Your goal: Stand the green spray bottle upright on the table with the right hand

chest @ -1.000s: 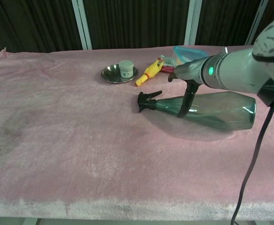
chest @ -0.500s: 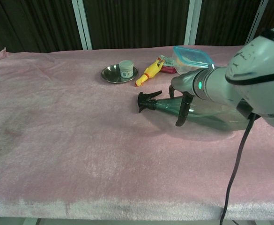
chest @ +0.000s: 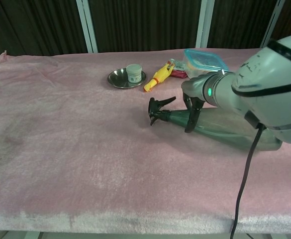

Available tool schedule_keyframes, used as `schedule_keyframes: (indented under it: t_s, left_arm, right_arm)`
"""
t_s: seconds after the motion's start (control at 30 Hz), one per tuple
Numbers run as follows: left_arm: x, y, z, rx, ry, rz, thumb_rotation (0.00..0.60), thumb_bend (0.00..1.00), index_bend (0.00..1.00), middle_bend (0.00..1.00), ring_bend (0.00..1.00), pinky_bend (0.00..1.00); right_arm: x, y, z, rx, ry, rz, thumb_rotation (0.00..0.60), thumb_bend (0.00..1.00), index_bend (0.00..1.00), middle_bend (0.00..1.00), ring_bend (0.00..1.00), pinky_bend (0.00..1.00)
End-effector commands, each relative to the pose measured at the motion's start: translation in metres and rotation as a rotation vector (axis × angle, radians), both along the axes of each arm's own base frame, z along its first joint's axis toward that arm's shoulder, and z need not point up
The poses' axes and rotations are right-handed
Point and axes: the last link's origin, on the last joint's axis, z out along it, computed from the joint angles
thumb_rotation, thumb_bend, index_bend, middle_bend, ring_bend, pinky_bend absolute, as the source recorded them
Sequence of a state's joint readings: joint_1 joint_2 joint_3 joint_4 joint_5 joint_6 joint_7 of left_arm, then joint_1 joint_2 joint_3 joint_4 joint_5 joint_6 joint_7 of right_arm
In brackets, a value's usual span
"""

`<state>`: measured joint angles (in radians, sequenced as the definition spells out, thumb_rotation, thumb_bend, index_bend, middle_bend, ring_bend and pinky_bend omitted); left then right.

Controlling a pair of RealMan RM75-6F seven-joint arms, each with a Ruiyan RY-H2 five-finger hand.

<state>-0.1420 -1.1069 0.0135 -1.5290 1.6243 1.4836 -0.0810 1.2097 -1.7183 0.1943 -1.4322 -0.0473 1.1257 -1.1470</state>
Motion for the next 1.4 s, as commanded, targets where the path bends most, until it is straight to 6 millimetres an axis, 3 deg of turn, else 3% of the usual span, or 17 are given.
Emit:
schedule_keyframes:
  t_s: [0.03,0.33,0.67,1.0,1.23,1.4]
  left_arm:
    - [0.0,0.001,-0.001,-0.002,0.001,0.003,0.6,0.39,0.0,0.0,0.0,0.02]
    - [0.0,0.002,-0.003,-0.008,0.005,0.007,0.6,0.39,0.0,0.0,0.0,0.02]
    - [0.001,0.004,-0.005,-0.011,0.008,0.009,0.6,0.39,0.0,0.0,0.0,0.02]
    - [0.001,0.004,-0.006,-0.018,0.013,0.011,0.6,0.39,0.0,0.0,0.0,0.02]
    - [0.0,0.006,-0.005,-0.014,0.012,0.018,0.6,0.39,0.0,0.0,0.0,0.02]
    - [0.0,0.006,-0.006,-0.019,0.013,0.015,0.6,0.39,0.0,0.0,0.0,0.02]
  right_arm:
    - [0.003,-0.001,0.01,-0.039,-0.055,0.033,0.6,0.25,0.84,0.55,0.45,0.54]
    - [0.005,-0.003,0.043,-0.177,-0.287,0.13,0.6,0.26,0.9,0.6,0.5,0.59]
    - [-0.011,0.009,0.067,-0.325,-0.729,0.272,0.6,0.25,0.9,0.6,0.51,0.59]
    - [-0.054,0.018,0.07,-0.385,-1.044,0.298,0.6,0.25,0.9,0.6,0.51,0.59]
    - [-0.075,0.017,0.071,-0.376,-1.083,0.417,0.6,0.25,0.89,0.6,0.52,0.57]
    - [-0.093,0.014,0.058,-0.371,-1.218,0.322,0.6,0.25,0.87,0.6,0.52,0.57]
